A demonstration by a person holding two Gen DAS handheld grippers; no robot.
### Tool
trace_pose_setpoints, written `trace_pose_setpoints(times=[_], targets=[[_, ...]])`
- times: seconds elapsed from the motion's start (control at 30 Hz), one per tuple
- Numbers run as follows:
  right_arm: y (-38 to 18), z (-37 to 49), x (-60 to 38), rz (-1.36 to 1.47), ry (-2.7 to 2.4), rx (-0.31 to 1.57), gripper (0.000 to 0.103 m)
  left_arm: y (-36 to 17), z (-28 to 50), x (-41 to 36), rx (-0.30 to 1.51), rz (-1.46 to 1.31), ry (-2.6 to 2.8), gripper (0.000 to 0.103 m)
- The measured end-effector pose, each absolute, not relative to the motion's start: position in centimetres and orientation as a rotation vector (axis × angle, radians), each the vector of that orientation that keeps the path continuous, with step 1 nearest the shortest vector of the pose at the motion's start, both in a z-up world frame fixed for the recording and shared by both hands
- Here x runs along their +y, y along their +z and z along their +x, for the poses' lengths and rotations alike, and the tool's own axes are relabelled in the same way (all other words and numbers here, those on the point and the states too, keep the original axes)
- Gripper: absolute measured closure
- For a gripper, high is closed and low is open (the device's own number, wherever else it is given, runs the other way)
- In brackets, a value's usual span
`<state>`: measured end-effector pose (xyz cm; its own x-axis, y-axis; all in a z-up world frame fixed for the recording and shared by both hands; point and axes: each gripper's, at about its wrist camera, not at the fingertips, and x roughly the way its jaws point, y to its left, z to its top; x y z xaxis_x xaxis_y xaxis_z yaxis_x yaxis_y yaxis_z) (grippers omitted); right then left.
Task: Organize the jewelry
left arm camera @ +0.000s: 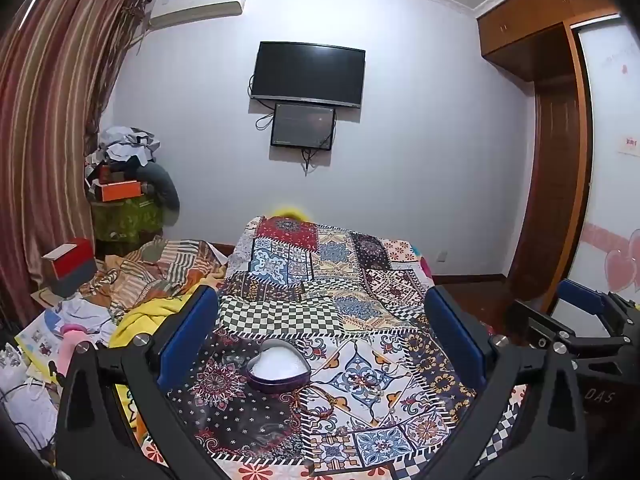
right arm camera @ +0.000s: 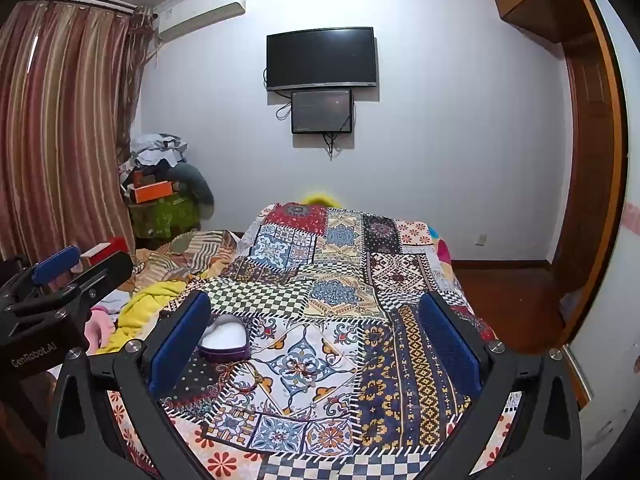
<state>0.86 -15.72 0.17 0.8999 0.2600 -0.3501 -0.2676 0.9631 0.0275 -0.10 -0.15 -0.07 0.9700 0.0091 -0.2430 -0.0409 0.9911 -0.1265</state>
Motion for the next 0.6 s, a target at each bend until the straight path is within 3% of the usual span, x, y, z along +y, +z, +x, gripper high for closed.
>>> trace_pose_setpoints(times=[0.6], targets=[[0.05, 1.12, -15.44, -0.023, 0.273, 0.359, 0.0, -0.12, -0.19, -0.39, 0.251, -0.104, 0.026, 0.0]])
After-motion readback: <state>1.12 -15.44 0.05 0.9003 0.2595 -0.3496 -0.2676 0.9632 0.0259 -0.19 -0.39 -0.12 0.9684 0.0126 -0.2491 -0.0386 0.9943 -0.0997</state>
